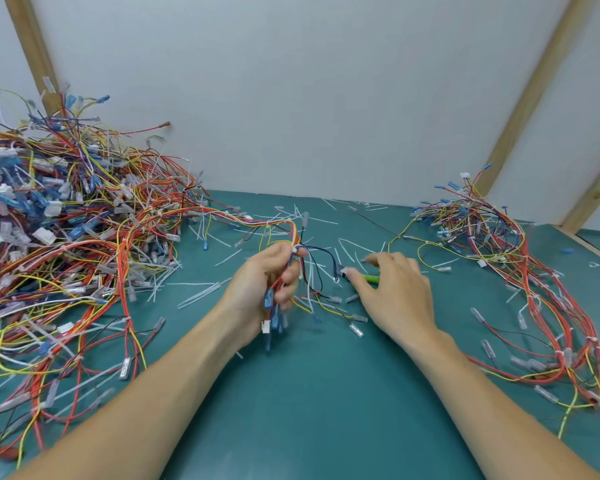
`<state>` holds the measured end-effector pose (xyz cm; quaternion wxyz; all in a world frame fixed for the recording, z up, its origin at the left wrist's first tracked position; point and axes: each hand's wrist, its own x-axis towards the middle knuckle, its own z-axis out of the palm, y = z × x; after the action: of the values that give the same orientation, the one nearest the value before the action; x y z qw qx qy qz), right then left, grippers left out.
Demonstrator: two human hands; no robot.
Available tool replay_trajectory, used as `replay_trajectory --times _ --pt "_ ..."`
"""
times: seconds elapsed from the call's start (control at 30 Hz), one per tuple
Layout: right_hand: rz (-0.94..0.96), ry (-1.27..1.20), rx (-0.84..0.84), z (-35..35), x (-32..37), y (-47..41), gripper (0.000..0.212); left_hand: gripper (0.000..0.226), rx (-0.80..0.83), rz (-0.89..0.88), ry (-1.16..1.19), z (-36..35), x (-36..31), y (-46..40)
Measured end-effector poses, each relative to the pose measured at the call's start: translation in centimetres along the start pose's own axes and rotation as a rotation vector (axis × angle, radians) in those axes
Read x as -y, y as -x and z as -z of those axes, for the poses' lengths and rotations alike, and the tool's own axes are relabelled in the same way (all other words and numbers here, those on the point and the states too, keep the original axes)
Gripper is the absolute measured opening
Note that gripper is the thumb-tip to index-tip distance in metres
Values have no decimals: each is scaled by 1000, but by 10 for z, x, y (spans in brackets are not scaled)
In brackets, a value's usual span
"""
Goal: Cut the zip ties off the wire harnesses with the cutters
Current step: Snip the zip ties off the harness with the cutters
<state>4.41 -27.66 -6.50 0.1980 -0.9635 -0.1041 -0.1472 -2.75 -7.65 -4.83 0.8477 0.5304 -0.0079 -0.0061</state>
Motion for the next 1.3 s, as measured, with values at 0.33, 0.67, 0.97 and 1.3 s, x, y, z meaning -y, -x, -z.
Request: replay_trajectory --times 0.33,0.67,0.97,1.3 --pt "148 -858 44 12 46 30 56 21 112 -197 -447 -22 13 11" --pt "145 -783 -7 4 41 26 17 18 -142 -207 -332 -15 14 5" --pt "125 -832 -88 3 41 27 18 31 14 31 109 -6 4 0" --pt "127 -895 -118 9 42 30 17 26 55 38 132 -5 3 0"
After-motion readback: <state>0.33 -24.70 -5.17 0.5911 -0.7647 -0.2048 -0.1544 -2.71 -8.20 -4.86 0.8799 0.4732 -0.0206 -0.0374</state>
